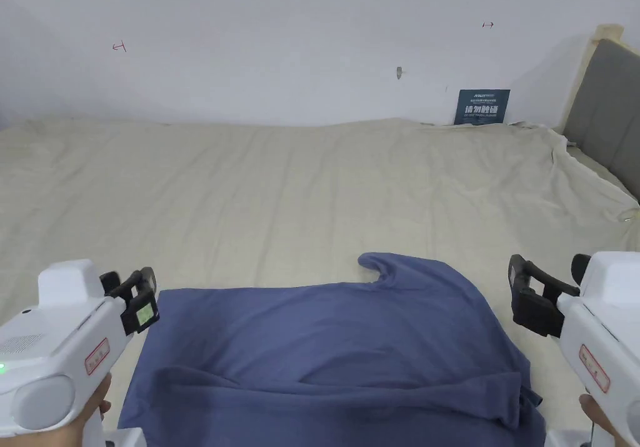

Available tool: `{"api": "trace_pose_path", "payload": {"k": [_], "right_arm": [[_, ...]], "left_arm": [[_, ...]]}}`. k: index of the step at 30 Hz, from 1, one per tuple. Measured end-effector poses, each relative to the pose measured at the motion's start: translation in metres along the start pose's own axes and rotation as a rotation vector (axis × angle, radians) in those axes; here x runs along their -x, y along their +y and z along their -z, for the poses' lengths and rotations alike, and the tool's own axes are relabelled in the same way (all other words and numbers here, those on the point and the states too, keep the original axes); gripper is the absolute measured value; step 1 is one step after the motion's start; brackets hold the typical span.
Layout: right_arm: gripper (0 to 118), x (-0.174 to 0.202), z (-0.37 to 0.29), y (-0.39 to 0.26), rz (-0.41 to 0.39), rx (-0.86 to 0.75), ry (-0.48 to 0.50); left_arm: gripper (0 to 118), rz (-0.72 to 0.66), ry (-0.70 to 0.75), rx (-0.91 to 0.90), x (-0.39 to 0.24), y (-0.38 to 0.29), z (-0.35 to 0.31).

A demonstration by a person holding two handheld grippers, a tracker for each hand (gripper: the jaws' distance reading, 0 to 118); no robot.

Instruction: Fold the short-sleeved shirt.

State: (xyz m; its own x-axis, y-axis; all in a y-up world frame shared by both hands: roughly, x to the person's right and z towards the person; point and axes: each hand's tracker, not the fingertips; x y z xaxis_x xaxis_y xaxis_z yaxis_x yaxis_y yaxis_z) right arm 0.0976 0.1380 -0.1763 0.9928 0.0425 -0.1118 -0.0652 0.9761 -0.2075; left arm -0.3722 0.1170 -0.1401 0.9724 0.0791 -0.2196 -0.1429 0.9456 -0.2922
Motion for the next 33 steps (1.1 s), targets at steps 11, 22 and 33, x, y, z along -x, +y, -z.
{"api": "trace_pose_path", "payload": {"k": [11, 22, 33], "right_arm": [[0, 0.021, 0.012, 0.014, -0.044, -0.055, 0.051], [0, 0.022, 0.067, -0.003, -0.015, 0.040, 0.054], [0, 0.020, 0.120, -0.031, -0.016, 0.149, 0.025]], "left_arm": [[0, -0.008, -0.069, -0.010, -0.010, 0.002, 0.023], [6, -0.078, -0.058, 0.322, 0.037, -0.001, 0.179], [96, -0.159, 0.044, 0.620, 0.083, -0.040, 0.317]]}}
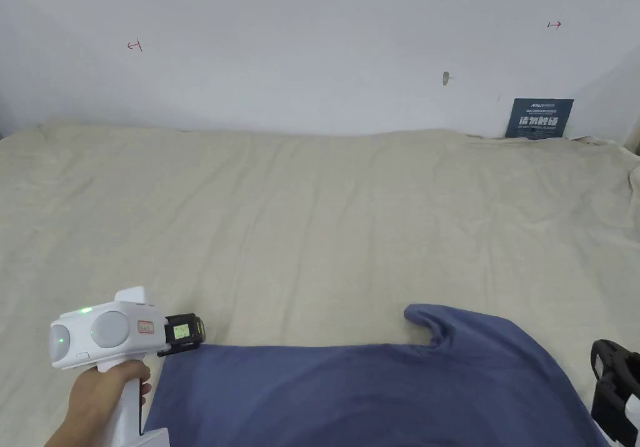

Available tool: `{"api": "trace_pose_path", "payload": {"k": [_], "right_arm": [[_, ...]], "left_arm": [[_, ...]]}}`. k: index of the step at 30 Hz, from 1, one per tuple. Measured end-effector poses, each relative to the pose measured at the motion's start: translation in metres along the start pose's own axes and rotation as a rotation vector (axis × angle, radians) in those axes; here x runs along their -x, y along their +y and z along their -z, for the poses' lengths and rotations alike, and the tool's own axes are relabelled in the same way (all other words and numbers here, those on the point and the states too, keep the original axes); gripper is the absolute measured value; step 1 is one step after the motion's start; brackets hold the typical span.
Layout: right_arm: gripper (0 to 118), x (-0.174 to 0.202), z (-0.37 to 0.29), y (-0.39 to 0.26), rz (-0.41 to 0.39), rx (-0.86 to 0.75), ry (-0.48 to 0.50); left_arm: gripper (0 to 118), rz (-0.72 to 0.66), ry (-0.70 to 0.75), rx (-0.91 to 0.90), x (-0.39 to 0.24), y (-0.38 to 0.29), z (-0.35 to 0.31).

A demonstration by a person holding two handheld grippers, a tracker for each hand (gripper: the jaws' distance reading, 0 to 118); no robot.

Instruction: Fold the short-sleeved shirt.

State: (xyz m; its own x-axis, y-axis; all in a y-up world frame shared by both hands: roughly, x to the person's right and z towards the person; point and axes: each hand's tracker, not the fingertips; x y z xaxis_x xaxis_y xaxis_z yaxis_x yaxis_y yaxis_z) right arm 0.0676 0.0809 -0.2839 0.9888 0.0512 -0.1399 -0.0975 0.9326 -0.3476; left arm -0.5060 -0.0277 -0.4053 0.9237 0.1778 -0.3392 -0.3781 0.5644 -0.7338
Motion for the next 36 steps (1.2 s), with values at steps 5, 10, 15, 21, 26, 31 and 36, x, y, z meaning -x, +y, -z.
{"api": "trace_pose_path", "payload": {"k": [5, 10, 15, 21, 26, 31, 36], "right_arm": [[0, 0.000, 0.017, -0.007, 0.007, 0.034, -0.012], [0, 0.000, 0.028, -0.012, -0.008, 0.062, -0.030], [0, -0.008, 0.052, -0.011, 0.012, 0.107, -0.017], [49, -0.020, 0.128, -0.010, -0.119, 0.257, -0.016], [85, -0.027, 0.197, -0.021, -0.149, 0.403, -0.008], [77, -0.034, 0.249, -0.047, -0.104, 0.581, -0.001], [65, -0.033, 0.265, -0.067, -0.067, 0.654, 0.014]], "left_arm": [[90, 0.090, 0.060, 0.049, -0.007, -0.001, 0.034], [61, 0.161, 0.083, 0.141, -0.017, -0.019, 0.055], [2, 0.222, 0.041, 0.090, -0.030, -0.019, 0.041], [1, 0.198, -0.047, -0.027, -0.030, -0.017, 0.001], [1, 0.268, -0.085, -0.061, -0.032, -0.016, -0.034], [1, 0.283, -0.102, -0.074, -0.031, -0.013, -0.049], [1, 0.271, -0.111, -0.073, -0.029, -0.015, -0.047]]}}
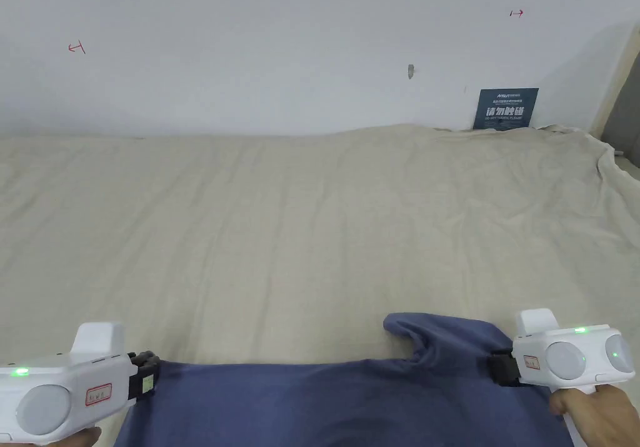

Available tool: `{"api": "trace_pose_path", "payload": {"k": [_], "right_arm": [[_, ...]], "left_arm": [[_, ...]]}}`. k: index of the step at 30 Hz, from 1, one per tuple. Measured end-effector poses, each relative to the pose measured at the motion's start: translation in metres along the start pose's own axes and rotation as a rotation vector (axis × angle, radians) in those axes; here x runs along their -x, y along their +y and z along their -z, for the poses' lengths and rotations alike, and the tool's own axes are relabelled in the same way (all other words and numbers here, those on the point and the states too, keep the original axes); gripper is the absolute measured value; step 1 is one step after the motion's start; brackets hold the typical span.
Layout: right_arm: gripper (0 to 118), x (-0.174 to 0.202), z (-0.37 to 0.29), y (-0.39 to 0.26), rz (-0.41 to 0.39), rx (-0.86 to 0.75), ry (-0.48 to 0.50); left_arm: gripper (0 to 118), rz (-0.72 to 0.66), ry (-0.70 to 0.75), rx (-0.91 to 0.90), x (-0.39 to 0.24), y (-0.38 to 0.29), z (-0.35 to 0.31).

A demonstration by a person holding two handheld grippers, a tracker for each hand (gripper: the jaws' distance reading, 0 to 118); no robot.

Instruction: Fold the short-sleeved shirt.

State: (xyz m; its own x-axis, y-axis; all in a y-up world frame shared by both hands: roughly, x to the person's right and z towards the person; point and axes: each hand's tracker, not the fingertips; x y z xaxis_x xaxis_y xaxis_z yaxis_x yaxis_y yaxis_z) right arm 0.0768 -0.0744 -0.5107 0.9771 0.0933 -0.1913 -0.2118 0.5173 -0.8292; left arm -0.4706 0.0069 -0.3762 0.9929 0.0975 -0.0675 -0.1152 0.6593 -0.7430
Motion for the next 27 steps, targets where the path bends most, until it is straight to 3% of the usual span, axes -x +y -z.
{"api": "trace_pose_path", "payload": {"k": [3, 15, 20, 27], "right_arm": [[3, -0.003, -0.003, -0.007, 0.064, -0.026, 0.039], [4, -0.018, -0.115, -0.045, 0.069, -0.269, 0.123], [4, -0.029, -0.180, -0.087, 0.123, -0.380, 0.176], [4, -0.035, -0.233, -0.161, 0.181, -0.417, 0.228]], "left_arm": [[1, 0.000, -0.013, 0.009, 0.001, -0.003, 0.001], [1, -0.103, 0.006, -0.006, 0.007, -0.030, -0.028], [1, -0.144, 0.001, -0.012, 0.009, -0.058, -0.063], [1, -0.219, -0.011, -0.030, 0.011, -0.103, -0.109]]}}
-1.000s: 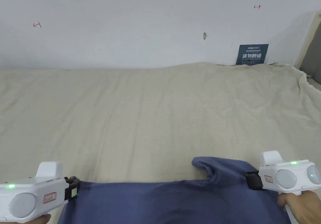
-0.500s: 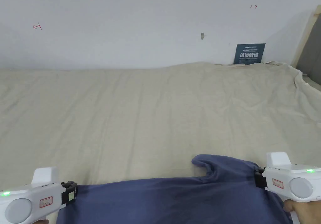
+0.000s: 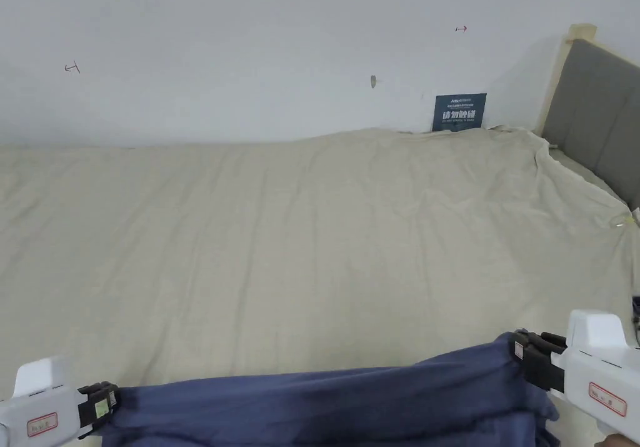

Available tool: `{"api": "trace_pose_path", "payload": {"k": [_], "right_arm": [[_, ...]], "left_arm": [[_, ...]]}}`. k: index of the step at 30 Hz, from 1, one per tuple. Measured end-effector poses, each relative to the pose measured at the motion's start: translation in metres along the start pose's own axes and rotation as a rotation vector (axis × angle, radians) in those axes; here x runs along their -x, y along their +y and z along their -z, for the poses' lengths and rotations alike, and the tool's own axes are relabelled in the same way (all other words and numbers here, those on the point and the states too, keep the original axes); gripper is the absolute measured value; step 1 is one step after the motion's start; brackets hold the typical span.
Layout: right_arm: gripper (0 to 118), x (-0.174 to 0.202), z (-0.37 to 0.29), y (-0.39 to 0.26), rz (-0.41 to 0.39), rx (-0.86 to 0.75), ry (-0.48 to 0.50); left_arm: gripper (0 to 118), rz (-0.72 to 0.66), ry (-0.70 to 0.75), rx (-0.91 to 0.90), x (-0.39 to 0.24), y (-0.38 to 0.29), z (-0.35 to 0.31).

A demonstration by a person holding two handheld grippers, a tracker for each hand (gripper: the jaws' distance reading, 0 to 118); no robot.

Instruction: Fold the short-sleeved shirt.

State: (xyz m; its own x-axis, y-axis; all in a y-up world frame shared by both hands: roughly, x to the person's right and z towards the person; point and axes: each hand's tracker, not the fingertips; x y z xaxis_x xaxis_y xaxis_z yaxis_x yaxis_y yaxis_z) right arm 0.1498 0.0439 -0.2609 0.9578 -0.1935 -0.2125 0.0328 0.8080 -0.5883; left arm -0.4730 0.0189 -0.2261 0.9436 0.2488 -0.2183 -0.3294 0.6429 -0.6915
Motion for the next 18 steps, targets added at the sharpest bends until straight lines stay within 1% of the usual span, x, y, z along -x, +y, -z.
{"api": "trace_pose_path", "payload": {"k": [4, 7, 10, 15, 18], "right_arm": [[4, 0.000, -0.021, -0.038, 0.016, 0.018, -0.017], [4, -0.004, -0.027, -0.067, 0.058, 0.055, -0.035], [4, -0.007, -0.027, -0.092, 0.060, 0.101, -0.068], [4, -0.012, -0.015, -0.128, 0.100, 0.187, -0.109], [4, -0.015, -0.005, -0.143, 0.144, 0.211, -0.142]], "left_arm": [[1, 0.005, 0.019, 0.021, 0.005, -0.030, -0.013], [1, 0.019, 0.040, 0.053, 0.007, -0.053, -0.015], [1, 0.018, 0.046, 0.064, 0.010, -0.073, -0.016], [1, 0.028, 0.086, 0.100, 0.010, -0.101, -0.007], [1, 0.049, 0.115, 0.129, 0.010, -0.114, 0.003]]}}
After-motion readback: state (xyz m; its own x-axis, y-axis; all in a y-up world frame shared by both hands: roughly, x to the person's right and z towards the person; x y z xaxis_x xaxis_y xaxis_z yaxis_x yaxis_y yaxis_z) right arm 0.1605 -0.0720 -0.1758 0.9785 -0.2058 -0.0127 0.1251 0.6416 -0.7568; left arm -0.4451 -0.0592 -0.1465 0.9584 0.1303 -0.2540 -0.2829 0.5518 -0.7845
